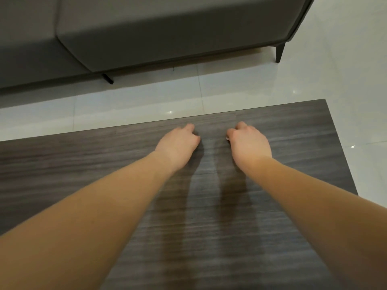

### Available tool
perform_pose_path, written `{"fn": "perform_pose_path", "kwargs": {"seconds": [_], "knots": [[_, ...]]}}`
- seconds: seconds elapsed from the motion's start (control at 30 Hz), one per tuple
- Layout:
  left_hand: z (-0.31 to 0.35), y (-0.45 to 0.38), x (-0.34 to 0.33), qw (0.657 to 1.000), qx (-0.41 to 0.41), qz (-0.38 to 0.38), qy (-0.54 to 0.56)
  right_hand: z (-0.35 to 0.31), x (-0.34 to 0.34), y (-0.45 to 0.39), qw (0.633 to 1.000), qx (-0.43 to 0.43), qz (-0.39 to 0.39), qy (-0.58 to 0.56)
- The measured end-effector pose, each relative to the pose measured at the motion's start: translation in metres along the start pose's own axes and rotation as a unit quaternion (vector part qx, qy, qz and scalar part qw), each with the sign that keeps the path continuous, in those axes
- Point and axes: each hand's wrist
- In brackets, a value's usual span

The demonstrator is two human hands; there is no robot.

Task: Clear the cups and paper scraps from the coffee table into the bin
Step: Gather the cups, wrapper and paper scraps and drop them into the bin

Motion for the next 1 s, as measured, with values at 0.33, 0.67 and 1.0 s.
{"fn": "perform_pose_path", "kwargs": {"seconds": [0.33,0.67,1.0], "knots": [[0.000,0.023,-0.031,0.999,0.002,0.053,-0.015,-0.013,-0.006,0.021,0.999,0.037,-0.027,-0.006],[-0.033,0.093,-0.060,0.986,0.039,0.108,0.119,-0.073,-0.005,0.050,0.993,0.086,-0.083,-0.004],[-0.080,0.212,-0.079,0.973,0.119,0.111,0.163,-0.171,0.017,0.107,0.982,0.157,-0.107,0.004]]}}
Point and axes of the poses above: each hand's wrist, its own y-axis away from the middle knuckle, its own x-axis out of the back of the hand, z = x × y, and after that the axes turned 3 degrees about -z, right-handed
